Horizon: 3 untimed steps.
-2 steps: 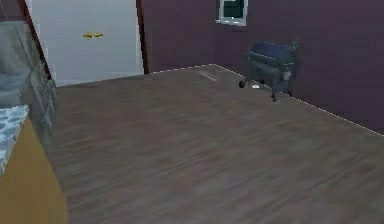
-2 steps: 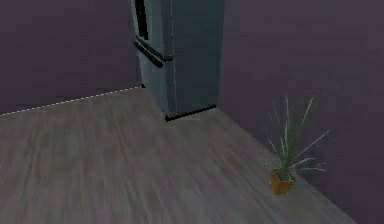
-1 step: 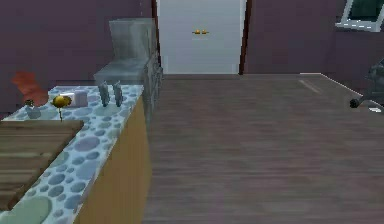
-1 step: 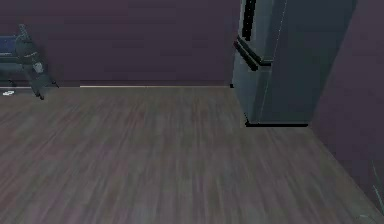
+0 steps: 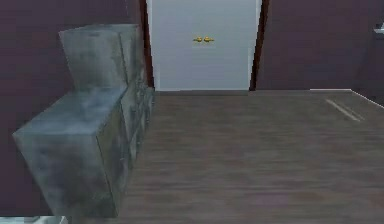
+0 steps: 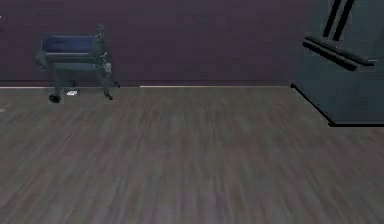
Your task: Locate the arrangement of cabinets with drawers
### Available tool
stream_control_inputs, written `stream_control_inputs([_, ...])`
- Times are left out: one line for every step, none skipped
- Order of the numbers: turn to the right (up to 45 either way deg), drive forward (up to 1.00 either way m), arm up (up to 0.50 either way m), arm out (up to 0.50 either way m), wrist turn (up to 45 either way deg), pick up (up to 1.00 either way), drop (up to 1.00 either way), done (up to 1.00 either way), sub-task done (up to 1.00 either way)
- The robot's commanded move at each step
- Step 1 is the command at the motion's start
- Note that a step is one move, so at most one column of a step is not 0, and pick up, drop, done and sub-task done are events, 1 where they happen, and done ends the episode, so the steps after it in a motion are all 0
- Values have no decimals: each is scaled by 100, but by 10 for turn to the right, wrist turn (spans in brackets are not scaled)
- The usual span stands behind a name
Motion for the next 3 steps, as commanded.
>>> stream_control_inputs([0, 30, 0, 0, 0, 0, 0, 0, 0])
stream_control_inputs([-240, 0, 0, 0, 0, 0, 0, 0, 0])
stream_control_inputs([0, 0, 0, 0, 0, 0, 0, 100, 0])
